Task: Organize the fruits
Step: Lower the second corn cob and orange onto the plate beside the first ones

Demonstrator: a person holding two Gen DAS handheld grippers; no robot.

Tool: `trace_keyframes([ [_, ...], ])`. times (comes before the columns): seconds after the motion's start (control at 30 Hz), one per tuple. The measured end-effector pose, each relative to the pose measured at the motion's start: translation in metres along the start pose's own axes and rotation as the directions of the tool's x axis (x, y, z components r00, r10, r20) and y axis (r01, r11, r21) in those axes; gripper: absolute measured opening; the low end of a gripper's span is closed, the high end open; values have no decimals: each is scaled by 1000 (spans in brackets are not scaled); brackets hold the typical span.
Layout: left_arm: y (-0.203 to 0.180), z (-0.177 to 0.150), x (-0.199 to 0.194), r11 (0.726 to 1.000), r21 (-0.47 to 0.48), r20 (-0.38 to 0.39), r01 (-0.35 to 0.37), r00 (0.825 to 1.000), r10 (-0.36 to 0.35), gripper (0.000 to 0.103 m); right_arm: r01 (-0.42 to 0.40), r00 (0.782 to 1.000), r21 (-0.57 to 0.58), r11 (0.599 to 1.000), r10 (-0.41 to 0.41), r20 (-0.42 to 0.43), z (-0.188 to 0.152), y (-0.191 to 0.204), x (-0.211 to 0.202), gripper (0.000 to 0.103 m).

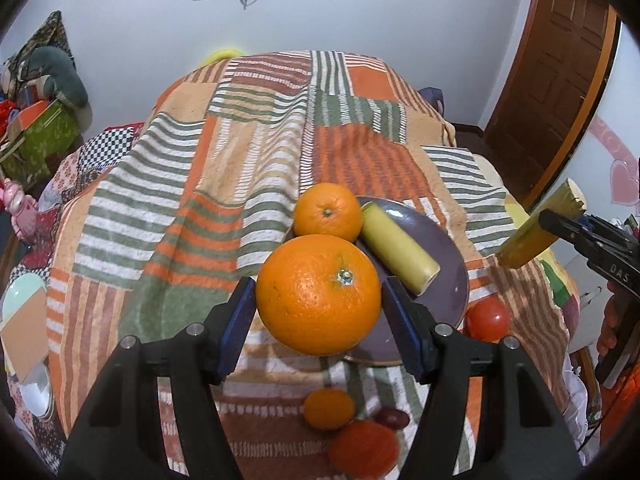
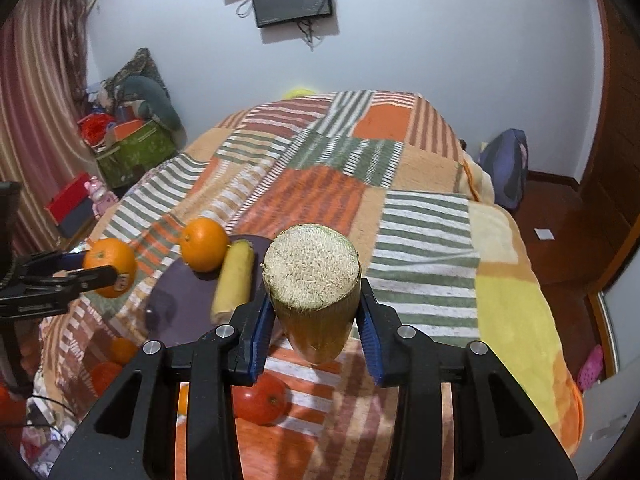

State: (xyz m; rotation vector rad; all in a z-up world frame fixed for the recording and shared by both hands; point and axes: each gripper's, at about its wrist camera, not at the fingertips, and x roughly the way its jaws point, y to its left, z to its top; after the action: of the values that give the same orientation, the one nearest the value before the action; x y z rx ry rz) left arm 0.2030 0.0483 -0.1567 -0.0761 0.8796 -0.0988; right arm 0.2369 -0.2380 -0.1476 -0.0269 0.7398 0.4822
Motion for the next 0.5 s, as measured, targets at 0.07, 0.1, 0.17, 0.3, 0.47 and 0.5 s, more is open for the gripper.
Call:
trace_keyframes([
  [0.07, -4, 3, 5, 1000, 6, -4, 6, 1000, -6, 64, -15, 1000, -14, 1000, 15, -4, 2, 6, 2, 36],
  [0.1, -5, 3, 7, 1000, 8, -6, 8, 1000, -8, 64, -25, 1000, -21, 999, 25, -9, 2, 9, 4, 36],
  [0.17, -8, 5, 11, 1000, 14, -11, 13, 1000, -13, 64, -41, 999, -29, 999, 40, -18, 2, 13, 9, 36],
  [0.3, -11, 7, 25, 1000, 19, -32, 13, 999, -13, 64, -68, 997, -52, 996, 65, -51, 3, 22, 23, 36],
  [0.47, -11, 7, 44, 1000, 9, -71, 15, 997, -15, 64, -102, 990, -80, 991, 94, -105, 4, 32, 44, 36],
  [0.5, -10, 7, 49, 1000, 4, -83, 20, 996, -20, 64, -106, 989, -80, 991, 98, -107, 4, 33, 47, 36],
])
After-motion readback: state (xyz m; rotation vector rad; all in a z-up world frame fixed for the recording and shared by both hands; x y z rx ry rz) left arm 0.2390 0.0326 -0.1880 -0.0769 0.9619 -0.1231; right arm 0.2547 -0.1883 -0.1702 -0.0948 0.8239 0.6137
